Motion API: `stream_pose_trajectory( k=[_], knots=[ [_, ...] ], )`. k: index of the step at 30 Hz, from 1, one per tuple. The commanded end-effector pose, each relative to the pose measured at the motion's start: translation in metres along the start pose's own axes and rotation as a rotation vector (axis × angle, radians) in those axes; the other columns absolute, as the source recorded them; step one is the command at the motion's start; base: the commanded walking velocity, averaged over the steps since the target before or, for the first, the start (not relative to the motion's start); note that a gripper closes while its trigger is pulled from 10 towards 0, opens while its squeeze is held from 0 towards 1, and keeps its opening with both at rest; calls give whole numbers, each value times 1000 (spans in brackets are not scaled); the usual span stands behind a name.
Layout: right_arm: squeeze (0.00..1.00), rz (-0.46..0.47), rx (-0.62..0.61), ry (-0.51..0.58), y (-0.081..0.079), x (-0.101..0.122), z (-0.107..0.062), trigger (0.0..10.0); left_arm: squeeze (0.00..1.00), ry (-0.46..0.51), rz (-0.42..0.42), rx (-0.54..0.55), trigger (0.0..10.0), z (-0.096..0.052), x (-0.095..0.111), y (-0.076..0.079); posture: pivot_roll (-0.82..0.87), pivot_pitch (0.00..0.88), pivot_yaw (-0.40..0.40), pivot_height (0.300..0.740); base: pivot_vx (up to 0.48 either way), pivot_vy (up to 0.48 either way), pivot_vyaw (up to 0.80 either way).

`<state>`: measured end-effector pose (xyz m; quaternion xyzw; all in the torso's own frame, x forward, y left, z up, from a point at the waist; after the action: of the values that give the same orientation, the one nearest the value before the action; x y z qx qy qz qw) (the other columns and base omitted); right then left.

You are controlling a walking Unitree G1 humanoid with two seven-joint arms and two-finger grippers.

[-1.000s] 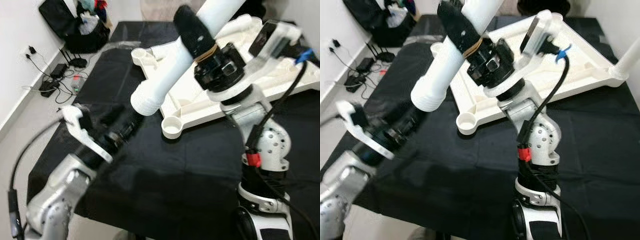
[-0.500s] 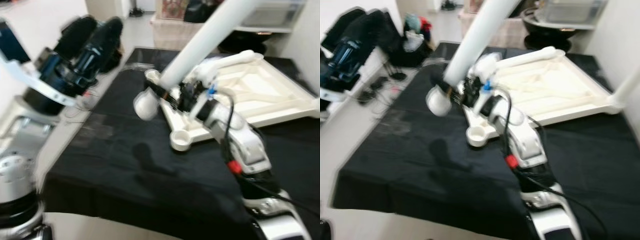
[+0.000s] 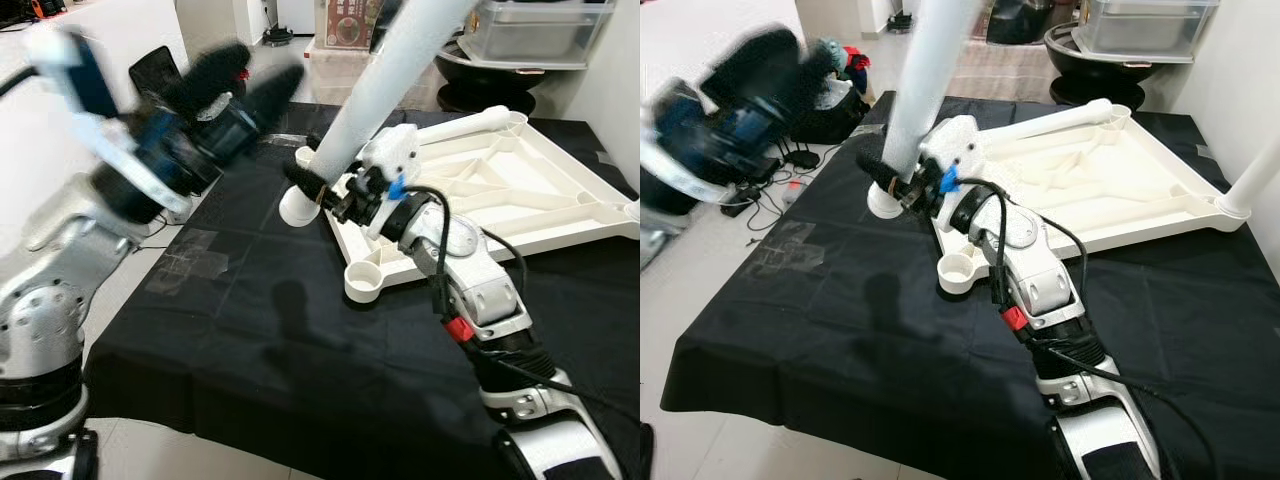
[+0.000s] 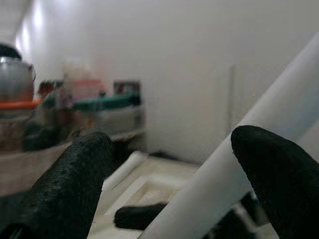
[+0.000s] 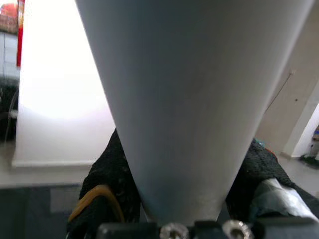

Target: Building children table

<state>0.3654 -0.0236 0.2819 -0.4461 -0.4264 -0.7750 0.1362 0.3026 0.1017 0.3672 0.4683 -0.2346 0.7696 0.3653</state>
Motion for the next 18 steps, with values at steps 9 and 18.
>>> stream_pose_trajectory(
  k=[9,18],
  knots=[
    [0,-81,44,49,-11,15,12,10000,0,-147,263,50,10000,20,-12,-15,37,46,31,740,0,0,0],
    [0,-94,18,41,-5,12,14,10000,0,-132,340,-117,10000,35,-9,20,36,43,31,740,0,0,0]
  ],
)
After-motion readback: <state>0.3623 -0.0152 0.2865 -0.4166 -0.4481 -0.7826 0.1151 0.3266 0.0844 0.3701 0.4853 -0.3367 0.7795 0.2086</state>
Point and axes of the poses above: a point about 5 cm out from each wrist's last joint towards the gripper, its own z axis pointing out of the wrist towards the gripper, its own x axis along the axis of the wrist's last joint, y = z × x, the point moved 6 cm from there along z, pointing out of the wrist towards the gripper, and after that the axes turned 7 degrees about -z, right-handed, at the moved point
